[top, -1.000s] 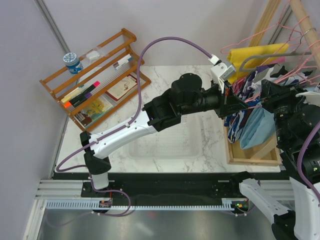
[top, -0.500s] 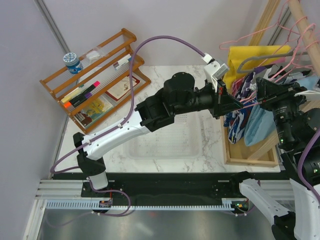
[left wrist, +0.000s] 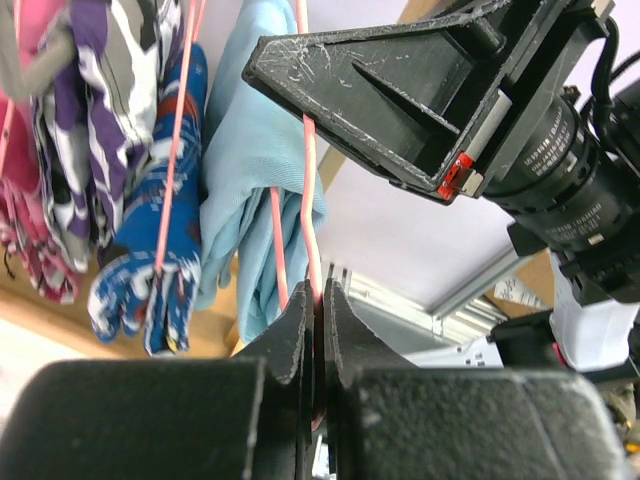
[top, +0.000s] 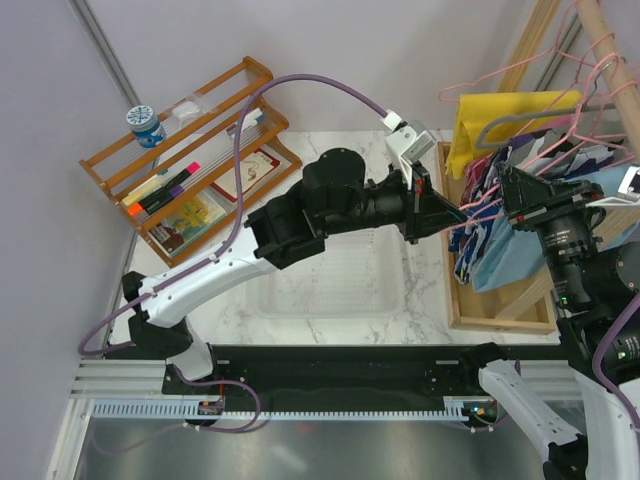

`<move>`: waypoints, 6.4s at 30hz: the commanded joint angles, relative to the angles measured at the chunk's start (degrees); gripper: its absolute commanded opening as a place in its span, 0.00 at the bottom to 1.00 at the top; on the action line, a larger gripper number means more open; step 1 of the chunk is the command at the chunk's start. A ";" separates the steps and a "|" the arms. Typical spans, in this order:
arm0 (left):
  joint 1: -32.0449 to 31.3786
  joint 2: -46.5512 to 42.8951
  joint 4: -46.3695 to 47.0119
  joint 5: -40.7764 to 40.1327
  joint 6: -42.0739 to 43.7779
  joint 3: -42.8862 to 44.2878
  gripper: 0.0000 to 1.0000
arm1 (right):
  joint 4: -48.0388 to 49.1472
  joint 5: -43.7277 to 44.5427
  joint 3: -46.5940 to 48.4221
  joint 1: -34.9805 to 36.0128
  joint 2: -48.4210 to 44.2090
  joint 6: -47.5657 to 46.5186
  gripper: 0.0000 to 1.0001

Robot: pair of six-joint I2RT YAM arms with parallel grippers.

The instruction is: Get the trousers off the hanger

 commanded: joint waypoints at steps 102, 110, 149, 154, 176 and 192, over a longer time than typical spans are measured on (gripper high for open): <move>-0.94 5.76 5.63 12.61 -6.53 5.48 0.33 | -10.73 -63.17 -21.38 -2.98 -19.51 10.92 0.00; -0.86 3.67 5.63 13.14 -9.86 4.34 0.02 | -12.14 -63.34 -19.36 -3.07 -19.25 9.70 0.00; -0.94 -14.09 11.44 9.28 -14.44 -7.97 0.02 | -10.29 -55.68 -11.62 -9.75 -14.15 16.37 0.54; -0.94 -15.15 10.91 5.50 -12.07 -8.59 0.02 | -7.23 -61.93 -14.35 -11.24 -14.86 18.48 0.58; -0.94 -16.56 11.61 -16.12 -3.45 -10.52 0.02 | -5.65 -57.45 -12.06 -9.22 -2.03 16.71 0.61; -0.94 -8.83 16.09 -18.94 -2.22 -5.34 0.02 | -0.55 -59.39 -14.97 -6.68 -0.27 20.67 0.56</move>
